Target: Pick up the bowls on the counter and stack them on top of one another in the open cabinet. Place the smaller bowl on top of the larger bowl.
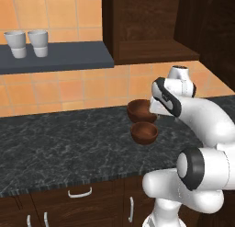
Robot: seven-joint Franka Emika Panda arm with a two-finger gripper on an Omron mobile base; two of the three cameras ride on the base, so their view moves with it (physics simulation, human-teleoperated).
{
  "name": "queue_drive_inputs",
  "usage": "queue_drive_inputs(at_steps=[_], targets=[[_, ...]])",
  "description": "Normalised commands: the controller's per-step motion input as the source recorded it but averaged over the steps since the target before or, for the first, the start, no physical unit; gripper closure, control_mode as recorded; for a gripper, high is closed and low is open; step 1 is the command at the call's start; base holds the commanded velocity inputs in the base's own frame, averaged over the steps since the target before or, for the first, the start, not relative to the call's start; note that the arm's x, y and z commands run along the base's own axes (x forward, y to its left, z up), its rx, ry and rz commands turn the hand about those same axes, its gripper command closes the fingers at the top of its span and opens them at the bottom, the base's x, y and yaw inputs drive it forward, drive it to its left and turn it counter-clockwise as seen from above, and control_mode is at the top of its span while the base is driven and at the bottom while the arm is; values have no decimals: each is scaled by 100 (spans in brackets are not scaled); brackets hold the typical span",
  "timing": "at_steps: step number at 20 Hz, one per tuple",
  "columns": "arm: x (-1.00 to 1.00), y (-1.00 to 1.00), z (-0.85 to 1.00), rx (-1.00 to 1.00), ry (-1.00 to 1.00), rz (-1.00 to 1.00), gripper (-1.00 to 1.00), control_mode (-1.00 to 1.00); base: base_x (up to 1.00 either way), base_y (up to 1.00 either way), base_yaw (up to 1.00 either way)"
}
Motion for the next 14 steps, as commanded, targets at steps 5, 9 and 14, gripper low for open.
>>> queue_drive_inputs(at_steps=[5, 9, 14], targets=[[44, 23, -63, 0, 0, -1, -100, -100, 0, 0, 0], [32, 0, -61, 0, -1, 0, -100, -100, 0, 0, 0], [23, -8, -38, -1, -4, 0, -100, -100, 0, 0, 0]])
